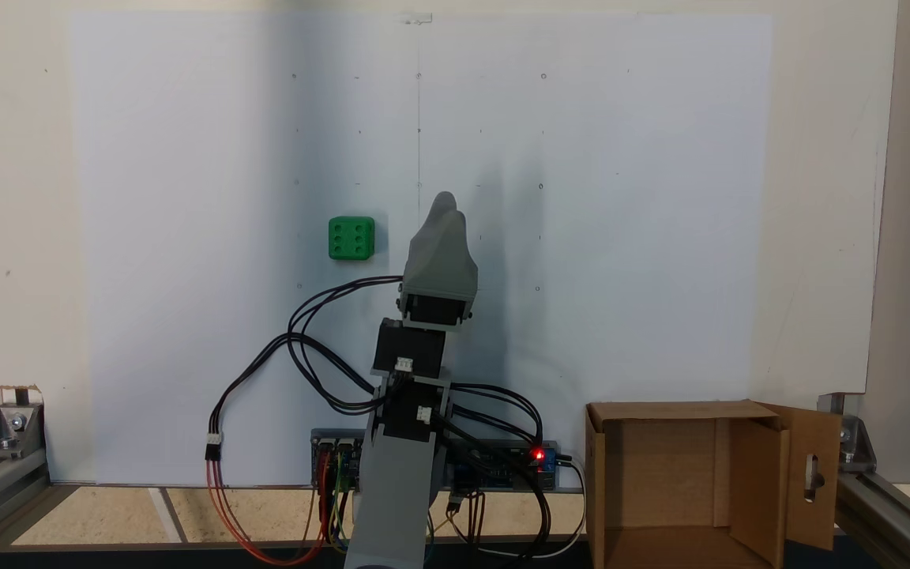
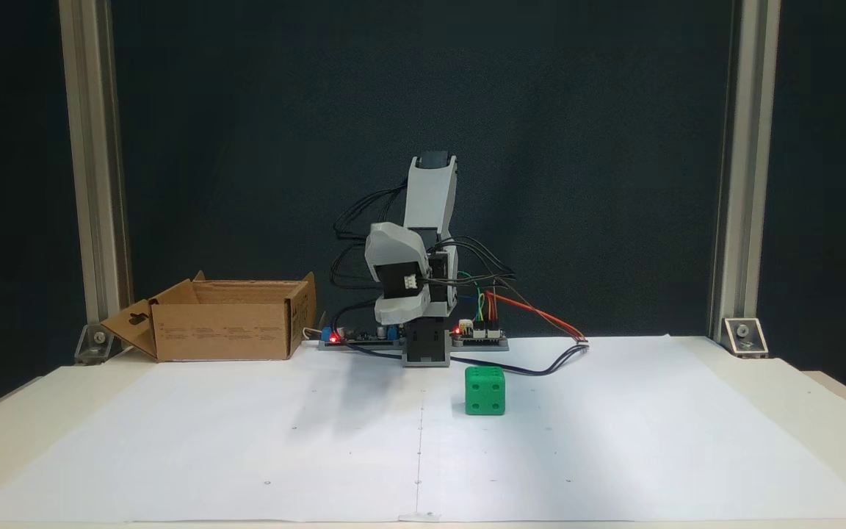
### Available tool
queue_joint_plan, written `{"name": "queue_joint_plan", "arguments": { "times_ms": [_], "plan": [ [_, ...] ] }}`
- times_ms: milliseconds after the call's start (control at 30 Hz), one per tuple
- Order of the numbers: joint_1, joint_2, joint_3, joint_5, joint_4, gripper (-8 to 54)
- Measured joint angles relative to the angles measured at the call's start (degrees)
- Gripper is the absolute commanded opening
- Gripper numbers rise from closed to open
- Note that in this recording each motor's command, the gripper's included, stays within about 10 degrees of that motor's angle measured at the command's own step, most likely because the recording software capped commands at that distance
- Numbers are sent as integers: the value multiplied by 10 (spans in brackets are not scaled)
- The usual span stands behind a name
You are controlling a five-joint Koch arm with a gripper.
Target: Grasp a green dice and put it in the bin.
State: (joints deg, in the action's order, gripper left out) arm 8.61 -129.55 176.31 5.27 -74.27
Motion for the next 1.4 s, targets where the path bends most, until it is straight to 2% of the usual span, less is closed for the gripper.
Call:
{"name": "queue_joint_plan", "arguments": {
  "times_ms": [233,433,600,900,1067,1233,1400],
  "plan": [
    [11,0,-44,0,154,438],
    [-11,0,-229,0,386,438],
    [-60,0,-279,0,577,435],
    [-162,1,-464,0,917,432],
    [-189,6,-578,41,1097,432],
    [-214,63,-715,77,1273,435],
    [-242,134,-763,103,1426,435]
  ]
}}
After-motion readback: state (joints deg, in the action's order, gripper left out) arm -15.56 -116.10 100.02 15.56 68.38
